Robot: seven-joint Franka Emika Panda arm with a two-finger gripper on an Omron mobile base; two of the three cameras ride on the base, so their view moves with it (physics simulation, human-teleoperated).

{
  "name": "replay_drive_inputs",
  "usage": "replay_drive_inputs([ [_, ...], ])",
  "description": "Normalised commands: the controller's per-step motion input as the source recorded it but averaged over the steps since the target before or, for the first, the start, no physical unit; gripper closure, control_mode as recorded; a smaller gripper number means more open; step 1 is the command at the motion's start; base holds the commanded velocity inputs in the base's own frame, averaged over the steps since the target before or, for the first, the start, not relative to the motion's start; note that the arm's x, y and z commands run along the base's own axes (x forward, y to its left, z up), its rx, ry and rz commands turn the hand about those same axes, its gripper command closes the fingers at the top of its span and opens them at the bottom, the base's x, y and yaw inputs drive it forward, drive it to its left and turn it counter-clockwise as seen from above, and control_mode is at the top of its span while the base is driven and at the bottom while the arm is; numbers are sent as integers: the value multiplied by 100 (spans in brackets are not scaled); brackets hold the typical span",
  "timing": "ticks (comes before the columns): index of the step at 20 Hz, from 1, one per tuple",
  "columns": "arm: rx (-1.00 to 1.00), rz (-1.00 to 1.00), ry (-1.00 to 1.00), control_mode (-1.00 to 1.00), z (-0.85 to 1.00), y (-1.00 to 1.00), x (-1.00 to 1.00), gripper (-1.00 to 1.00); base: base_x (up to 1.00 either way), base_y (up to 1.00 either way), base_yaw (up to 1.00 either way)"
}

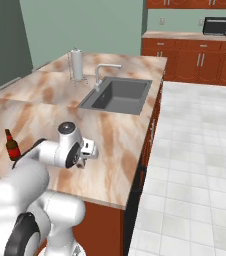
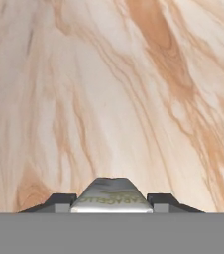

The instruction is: Move the drinks to the dining counter.

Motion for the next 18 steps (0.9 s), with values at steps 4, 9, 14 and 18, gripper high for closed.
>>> replay_drive_inputs([
  [4, 0, 0, 0, -100, -32, 0, 28, 100, 0, 0, 0],
  [9, 0, 0, 0, -100, -35, 0, 24, 100, 0, 0, 0],
  [14, 0, 0, 0, -100, -34, 0, 16, 100, 0, 0, 0],
  [18, 0, 0, 0, -100, -32, 0, 13, 100, 0, 0, 0],
])
